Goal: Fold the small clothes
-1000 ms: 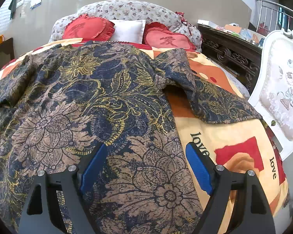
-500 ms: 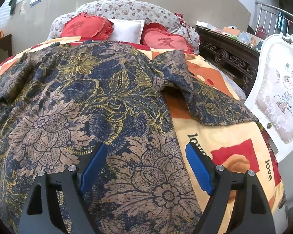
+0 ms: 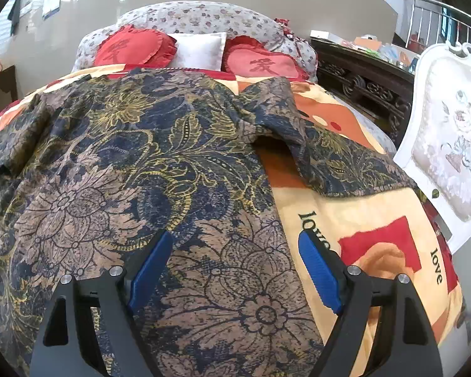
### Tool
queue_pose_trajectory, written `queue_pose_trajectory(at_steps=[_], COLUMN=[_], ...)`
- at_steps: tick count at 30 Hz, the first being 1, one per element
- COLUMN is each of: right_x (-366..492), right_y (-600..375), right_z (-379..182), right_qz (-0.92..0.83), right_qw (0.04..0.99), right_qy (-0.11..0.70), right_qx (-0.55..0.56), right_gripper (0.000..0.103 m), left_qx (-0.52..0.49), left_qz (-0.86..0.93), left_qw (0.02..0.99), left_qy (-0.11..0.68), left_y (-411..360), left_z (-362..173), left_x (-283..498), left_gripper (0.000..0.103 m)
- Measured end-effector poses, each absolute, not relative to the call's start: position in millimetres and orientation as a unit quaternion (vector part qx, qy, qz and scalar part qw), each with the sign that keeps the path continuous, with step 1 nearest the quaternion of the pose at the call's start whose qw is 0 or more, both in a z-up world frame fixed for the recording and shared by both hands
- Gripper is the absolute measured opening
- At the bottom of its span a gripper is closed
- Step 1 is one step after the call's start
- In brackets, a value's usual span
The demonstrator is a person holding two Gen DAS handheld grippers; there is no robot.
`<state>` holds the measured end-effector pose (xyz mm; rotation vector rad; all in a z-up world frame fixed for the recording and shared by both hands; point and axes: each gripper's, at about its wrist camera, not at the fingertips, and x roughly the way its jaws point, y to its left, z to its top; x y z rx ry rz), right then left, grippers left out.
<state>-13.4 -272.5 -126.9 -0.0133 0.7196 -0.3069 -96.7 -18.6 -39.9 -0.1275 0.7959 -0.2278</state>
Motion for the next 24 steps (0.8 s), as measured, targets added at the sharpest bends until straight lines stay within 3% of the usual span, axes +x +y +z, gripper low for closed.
queue_pose_trajectory(at_steps=[24], right_x=[-15.5], right_y=[-275.0], right_z=[-124.8], right_qz=[-0.149], right_qw=[0.927], right_qy=[0.345], right_qx=[0.003], right_gripper=[0.096], left_qx=[-0.074], left_qz=[-0.082], left_qw=[0.900], left_qy=[0.421], left_y=[-15.4], left_z=[-67.8], left_x=[-81.3], left_gripper=[0.103])
